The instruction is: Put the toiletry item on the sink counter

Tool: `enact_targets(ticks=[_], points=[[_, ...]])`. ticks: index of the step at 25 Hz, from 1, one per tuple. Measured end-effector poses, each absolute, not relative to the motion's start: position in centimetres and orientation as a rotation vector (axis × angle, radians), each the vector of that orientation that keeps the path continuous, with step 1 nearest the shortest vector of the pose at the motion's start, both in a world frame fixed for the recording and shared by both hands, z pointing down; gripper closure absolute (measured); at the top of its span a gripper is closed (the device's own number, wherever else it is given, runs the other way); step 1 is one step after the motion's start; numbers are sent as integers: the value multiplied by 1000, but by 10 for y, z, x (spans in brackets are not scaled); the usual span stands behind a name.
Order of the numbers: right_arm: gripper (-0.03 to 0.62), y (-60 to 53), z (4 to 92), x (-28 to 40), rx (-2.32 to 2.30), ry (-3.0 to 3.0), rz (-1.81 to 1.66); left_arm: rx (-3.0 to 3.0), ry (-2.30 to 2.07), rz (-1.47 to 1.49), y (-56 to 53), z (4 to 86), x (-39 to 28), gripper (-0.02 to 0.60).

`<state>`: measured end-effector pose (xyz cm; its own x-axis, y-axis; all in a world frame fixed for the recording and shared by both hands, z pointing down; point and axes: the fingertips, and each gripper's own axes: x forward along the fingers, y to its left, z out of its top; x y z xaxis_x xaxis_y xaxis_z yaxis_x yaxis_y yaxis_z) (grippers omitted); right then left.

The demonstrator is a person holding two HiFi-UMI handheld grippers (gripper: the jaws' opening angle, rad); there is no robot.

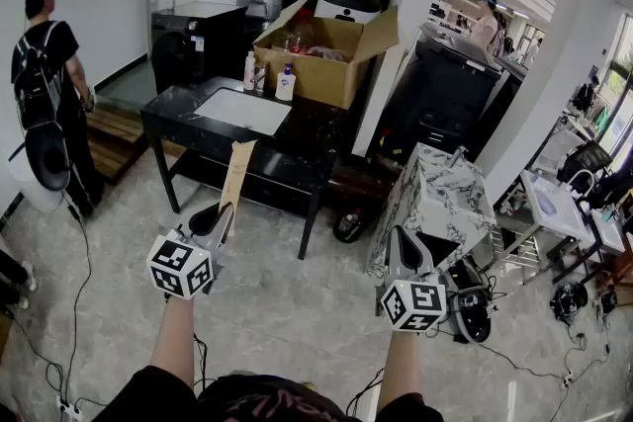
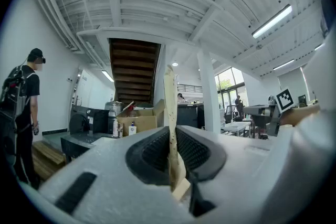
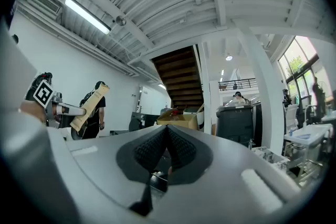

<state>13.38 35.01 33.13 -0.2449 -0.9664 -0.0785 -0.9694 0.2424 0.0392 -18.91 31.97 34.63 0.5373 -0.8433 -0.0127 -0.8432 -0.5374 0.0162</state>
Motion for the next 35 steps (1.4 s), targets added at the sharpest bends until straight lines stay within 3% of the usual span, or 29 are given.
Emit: enact_targets(ticks=[35], points=[[582, 321, 365, 64, -1963, 2439, 12, 2786, -1372, -22, 287, 370, -227, 546]])
